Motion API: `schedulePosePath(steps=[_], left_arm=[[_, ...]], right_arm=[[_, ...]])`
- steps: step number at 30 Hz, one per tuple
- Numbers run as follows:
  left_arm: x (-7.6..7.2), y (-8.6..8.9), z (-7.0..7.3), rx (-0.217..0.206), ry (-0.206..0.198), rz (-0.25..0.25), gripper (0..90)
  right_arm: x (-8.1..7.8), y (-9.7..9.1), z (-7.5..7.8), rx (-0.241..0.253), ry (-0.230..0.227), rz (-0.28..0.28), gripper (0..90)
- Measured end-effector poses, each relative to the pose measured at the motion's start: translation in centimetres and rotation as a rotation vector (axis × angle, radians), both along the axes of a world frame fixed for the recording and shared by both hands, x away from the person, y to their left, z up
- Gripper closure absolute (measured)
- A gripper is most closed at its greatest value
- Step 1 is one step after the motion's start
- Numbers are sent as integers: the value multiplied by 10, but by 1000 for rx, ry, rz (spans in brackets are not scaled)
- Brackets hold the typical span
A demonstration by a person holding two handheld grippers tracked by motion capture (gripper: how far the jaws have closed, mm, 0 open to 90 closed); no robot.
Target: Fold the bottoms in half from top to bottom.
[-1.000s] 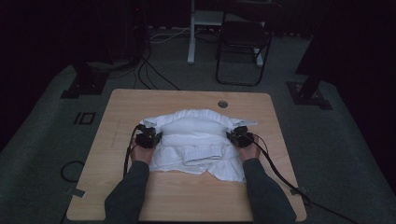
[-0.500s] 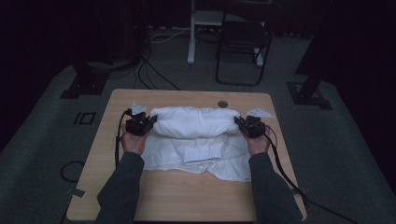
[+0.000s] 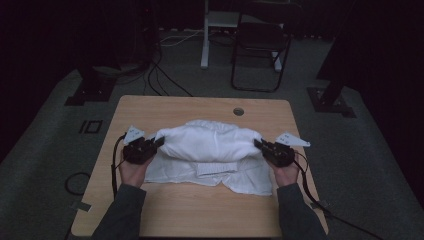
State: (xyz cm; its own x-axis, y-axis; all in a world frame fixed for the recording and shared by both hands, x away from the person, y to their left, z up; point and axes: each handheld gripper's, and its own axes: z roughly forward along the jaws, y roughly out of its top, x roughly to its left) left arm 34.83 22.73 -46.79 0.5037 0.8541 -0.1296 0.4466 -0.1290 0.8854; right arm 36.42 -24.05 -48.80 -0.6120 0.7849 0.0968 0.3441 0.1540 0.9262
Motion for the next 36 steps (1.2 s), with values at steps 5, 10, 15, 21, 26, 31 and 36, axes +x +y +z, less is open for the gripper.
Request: schedulePosePath(steps=[5,10,15,21,26,31,36], left_arm=[[-10,12,0,3,-19,30,558],[1,-21,18,50,-44,12,572],[22,-69,15,95,-20,-52,601],[36,-105,-22,149,80,-91,628],[32,-106,-58,186,148,-108,649],[28,-102,-72,180,155,-105,652],[26,-94,-66,172,158,-93,626]], right_arm=[[-11,-7,-10,-23,34,7,486],[-12,15,19,7,-58,-46,453],[-3,66,30,-76,-63,-49,567],[15,113,3,-210,18,-24,680],[17,101,-41,-217,108,-46,718],[15,86,-60,-184,119,-48,703],[12,81,-53,-181,86,-80,666]])
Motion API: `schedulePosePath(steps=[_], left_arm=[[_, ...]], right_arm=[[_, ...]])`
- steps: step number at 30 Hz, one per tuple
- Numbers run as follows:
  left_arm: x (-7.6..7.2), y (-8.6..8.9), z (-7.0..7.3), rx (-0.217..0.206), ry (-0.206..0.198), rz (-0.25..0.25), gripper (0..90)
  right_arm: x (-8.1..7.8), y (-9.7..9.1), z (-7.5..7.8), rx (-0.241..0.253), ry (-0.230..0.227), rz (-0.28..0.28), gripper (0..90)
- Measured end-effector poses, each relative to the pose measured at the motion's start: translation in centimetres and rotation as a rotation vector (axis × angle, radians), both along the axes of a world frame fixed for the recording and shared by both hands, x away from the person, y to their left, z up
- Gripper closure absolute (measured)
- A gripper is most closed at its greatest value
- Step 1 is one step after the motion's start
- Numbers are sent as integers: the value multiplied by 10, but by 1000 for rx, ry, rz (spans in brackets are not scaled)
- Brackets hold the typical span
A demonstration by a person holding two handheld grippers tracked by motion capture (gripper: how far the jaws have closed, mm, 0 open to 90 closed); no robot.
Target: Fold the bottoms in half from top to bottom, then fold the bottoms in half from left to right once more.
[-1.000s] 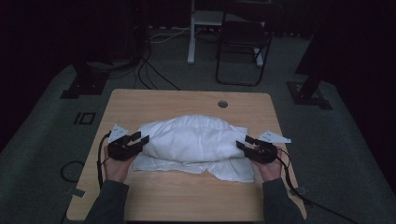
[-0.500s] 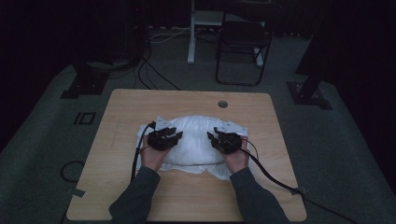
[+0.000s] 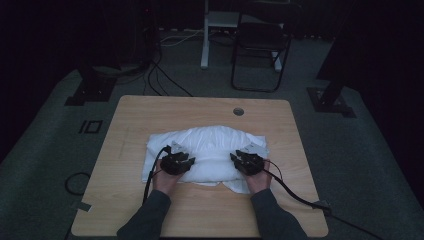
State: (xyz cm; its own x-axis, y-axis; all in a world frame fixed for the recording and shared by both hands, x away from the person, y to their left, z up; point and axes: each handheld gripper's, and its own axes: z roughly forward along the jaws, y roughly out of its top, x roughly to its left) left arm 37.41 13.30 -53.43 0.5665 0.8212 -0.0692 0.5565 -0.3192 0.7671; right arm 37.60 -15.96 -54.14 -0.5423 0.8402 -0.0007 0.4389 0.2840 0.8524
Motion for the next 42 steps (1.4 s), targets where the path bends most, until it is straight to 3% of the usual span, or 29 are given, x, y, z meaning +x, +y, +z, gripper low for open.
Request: schedulePosePath(steps=[3,6,9,10,12,17,19,22,26,27,28,30,32,34,36,42], left_arm=[[-3,15,10,-54,-55,36,563],[-2,36,15,-70,-89,147,512],[6,56,9,-67,-57,266,455],[9,62,4,-75,-41,295,416],[14,67,-5,-45,-11,331,378],[20,67,-22,-12,9,367,256],[22,67,-23,-3,18,373,198],[23,67,-23,10,24,367,180],[14,76,-13,-71,3,371,179],[14,76,-13,-71,3,371,178],[11,83,-9,-113,-1,375,169],[10,87,-6,-132,-5,381,160],[8,92,-5,-123,-6,409,161],[6,102,-6,-158,-3,436,161],[6,109,-7,-158,10,464,162],[7,122,-11,-142,55,476,170]], right_arm=[[-3,-9,4,22,-33,-43,640],[-2,-17,1,21,-25,-71,631],[2,-20,-7,13,8,-69,624],[3,-19,-9,11,17,-63,625],[5,-16,-12,-5,24,-56,624],[6,-12,-17,-25,25,-42,624],[6,-13,-18,-21,30,-38,623],[7,-14,-20,-4,37,-33,624],[8,-16,-22,11,44,-29,624],[8,-16,-22,11,44,-29,624],[8,-16,-22,17,47,-28,624],[9,-16,-22,19,50,-25,624],[9,-16,-22,20,51,-26,624],[9,-17,-23,25,53,-27,623],[9,-17,-23,29,54,-27,623],[9,-18,-16,34,62,-32,580]])
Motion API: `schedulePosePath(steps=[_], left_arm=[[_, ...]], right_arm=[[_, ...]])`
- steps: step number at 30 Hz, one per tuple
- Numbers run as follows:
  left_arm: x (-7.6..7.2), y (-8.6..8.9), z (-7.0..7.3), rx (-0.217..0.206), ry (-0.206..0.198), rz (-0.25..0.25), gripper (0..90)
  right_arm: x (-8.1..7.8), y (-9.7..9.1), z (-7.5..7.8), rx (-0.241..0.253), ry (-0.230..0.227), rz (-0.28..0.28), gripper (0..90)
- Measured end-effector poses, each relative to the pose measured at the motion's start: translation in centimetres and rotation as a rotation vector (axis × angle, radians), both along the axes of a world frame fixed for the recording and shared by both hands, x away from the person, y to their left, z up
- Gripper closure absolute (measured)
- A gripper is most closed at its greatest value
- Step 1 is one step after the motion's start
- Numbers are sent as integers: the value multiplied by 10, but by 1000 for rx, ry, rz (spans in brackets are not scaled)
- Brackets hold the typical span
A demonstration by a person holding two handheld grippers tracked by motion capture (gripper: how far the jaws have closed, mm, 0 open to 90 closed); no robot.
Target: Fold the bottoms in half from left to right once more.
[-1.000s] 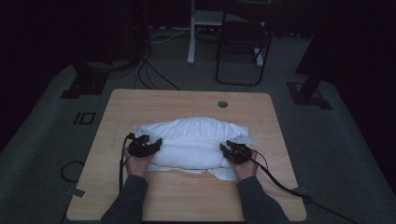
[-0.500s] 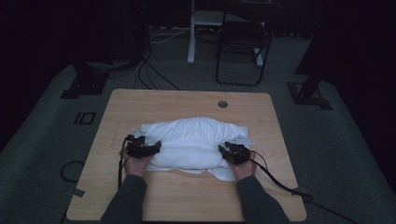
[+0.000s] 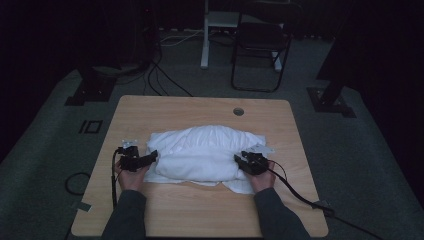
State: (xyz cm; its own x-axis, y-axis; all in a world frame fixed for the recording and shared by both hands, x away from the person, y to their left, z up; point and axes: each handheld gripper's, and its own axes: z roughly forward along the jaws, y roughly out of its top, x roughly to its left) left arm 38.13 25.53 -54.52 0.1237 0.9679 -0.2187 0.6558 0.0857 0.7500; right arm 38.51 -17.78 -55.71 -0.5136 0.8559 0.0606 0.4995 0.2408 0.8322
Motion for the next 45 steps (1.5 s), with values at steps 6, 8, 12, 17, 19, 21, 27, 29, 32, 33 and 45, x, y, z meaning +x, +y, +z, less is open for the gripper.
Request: schedulePosePath(steps=[6,8,12,17,19,21,27,29,32,33,45], left_arm=[[3,9,-6,-2,53,-1,207],[3,9,-7,-4,53,-5,211],[5,9,-7,-45,55,-26,217],[8,12,-9,-218,64,-92,259],[9,12,-11,-266,67,-114,273],[12,10,-11,-280,71,-134,290],[21,0,-12,-271,80,-167,362],[24,-4,-11,-270,89,-182,393],[27,-8,-11,-260,95,-198,455],[28,-10,-11,-242,92,-222,515],[15,-8,35,-255,-88,-289,818]], right_arm=[[-3,-3,20,33,-33,18,517],[-3,-1,24,22,-37,33,508],[-2,2,23,17,-29,42,506],[0,2,18,11,-11,49,503],[0,3,17,10,-7,52,503],[1,4,15,10,-1,53,502],[1,5,13,6,4,54,502],[1,5,13,6,6,56,501],[2,5,12,4,12,58,499],[2,5,12,5,14,58,498],[3,23,40,26,-62,86,455]])
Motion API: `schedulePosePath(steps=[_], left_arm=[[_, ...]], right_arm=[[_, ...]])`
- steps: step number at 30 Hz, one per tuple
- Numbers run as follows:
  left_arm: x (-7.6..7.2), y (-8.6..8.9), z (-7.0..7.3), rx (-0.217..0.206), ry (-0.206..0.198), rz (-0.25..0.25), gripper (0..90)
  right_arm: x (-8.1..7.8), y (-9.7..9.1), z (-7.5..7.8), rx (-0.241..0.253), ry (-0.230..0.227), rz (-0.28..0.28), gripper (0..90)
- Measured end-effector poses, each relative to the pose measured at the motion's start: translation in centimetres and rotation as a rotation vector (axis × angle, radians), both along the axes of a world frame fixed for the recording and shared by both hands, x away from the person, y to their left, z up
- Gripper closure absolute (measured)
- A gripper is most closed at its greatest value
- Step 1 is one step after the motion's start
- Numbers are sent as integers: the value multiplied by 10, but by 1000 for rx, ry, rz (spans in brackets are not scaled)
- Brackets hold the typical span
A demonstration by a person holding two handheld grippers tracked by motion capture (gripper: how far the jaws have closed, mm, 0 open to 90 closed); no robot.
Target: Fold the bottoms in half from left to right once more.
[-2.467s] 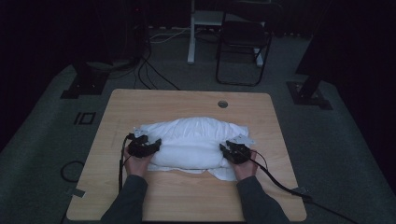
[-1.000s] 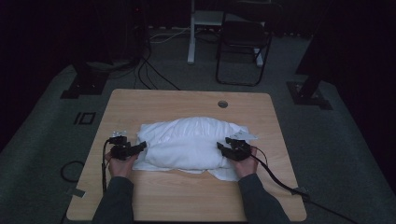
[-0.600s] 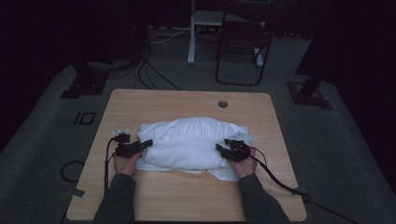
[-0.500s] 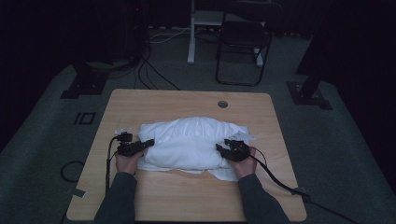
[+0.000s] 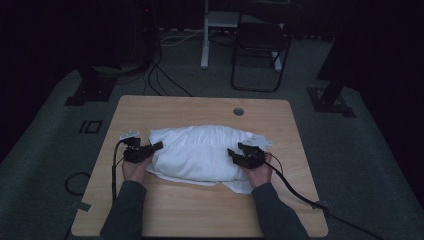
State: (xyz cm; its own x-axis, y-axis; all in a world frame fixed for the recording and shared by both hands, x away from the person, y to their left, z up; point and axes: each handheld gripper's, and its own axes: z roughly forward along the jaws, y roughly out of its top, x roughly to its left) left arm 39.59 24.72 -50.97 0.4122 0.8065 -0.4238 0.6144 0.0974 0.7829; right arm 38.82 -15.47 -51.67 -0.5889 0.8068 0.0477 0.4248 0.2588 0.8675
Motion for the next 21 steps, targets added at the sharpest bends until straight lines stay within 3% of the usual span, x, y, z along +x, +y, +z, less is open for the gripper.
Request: schedulePosePath(steps=[4,6,8,10,14,16,21], left_arm=[[-2,-5,15,-31,-38,-9,819],[-4,-7,21,-49,-59,-15,820],[-6,-9,29,-69,-84,-30,820],[-7,-14,37,-68,-111,-48,821],[-8,-24,51,-91,-147,-68,821],[-8,-29,55,-91,-157,-84,821],[-5,-44,62,-95,-169,-125,820]], right_arm=[[7,23,-2,-25,-5,43,449],[12,33,-10,-45,32,65,433],[17,45,-22,-115,80,81,430],[20,54,-34,-143,100,97,443],[20,64,-38,-129,81,99,459],[21,67,-41,-92,84,94,464],[19,84,-40,-105,80,94,473]])
